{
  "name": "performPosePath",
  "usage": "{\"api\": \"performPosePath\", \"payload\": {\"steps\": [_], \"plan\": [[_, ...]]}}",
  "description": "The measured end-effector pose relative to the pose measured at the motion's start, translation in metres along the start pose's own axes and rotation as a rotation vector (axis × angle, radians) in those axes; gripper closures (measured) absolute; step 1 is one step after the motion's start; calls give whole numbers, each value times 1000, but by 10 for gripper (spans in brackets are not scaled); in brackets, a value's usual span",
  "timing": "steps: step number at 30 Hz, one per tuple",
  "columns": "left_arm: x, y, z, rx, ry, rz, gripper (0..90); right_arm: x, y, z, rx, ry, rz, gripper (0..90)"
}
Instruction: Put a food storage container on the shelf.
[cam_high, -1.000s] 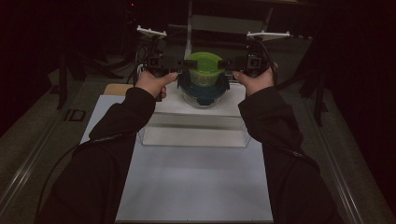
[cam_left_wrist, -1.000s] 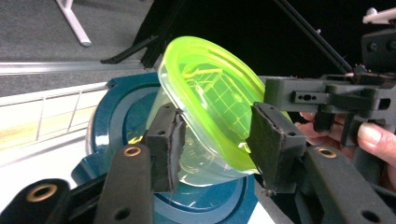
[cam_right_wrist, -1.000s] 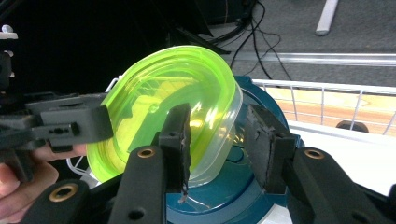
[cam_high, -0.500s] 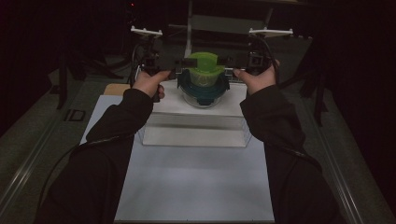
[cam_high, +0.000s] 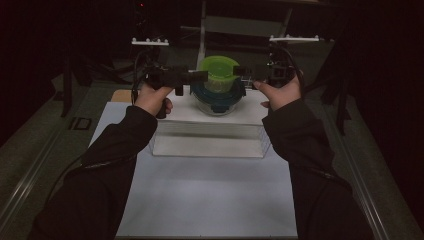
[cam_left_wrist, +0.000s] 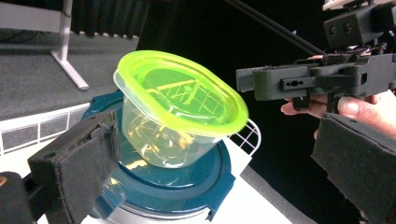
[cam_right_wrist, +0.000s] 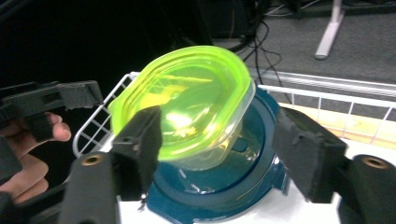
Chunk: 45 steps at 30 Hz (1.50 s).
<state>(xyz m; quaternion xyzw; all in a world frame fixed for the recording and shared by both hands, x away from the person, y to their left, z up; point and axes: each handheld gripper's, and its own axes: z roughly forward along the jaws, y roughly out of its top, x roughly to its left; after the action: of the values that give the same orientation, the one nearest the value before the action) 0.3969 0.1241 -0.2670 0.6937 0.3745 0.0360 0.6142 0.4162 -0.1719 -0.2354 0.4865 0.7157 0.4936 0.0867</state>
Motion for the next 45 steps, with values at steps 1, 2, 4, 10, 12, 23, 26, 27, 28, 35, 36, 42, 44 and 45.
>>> {"api": "performPosePath", "payload": {"steps": [1, 2, 4, 10, 12, 23, 26, 27, 28, 35, 36, 42, 44, 45], "plan": [[0, 0, 0, 0, 0, 0, 7, 0, 0, 0, 0, 0, 0, 310], [0, 0, 0, 0, 0, 0, 7, 1, -2, -2, 2, 3, -6, 310], [-8, -6, -6, -19, -17, 18, 7, 2, -8, -8, 1, 48, -26, 221], [-14, -16, -12, -9, -28, 35, 7, 5, -25, -18, -7, 99, -52, 179], [-17, -22, -15, -8, -31, 49, 7, 6, -32, -20, -6, 95, -64, 180], [-26, -56, -17, 30, -60, 79, 8, 0, -79, -21, 22, 101, -104, 182], [-29, -66, -16, 40, -69, 100, 7, -1, -92, -20, 28, 108, -109, 181], [-29, -66, -16, 40, -69, 100, 8, -1, -92, -20, 28, 108, -109, 181], [-31, -73, -15, 48, -77, 110, 8, -2, -99, -19, 27, 121, -106, 181], [-38, -100, -14, 80, -94, 141, 8, -2, -126, -17, 25, 135, -122, 181], [-39, -105, -14, 81, -96, 146, 7, -2, -130, -16, 28, 138, -119, 181], [-42, -127, -10, 108, -113, 151, 8, -5, -150, -12, 35, 139, -122, 180], [-43, -133, -10, 114, -114, 157, 7, -7, -157, -10, 29, 153, -113, 180], [-43, -137, -10, 118, -113, 161, 7, -8, -160, -9, 27, 156, -113, 180]]}}
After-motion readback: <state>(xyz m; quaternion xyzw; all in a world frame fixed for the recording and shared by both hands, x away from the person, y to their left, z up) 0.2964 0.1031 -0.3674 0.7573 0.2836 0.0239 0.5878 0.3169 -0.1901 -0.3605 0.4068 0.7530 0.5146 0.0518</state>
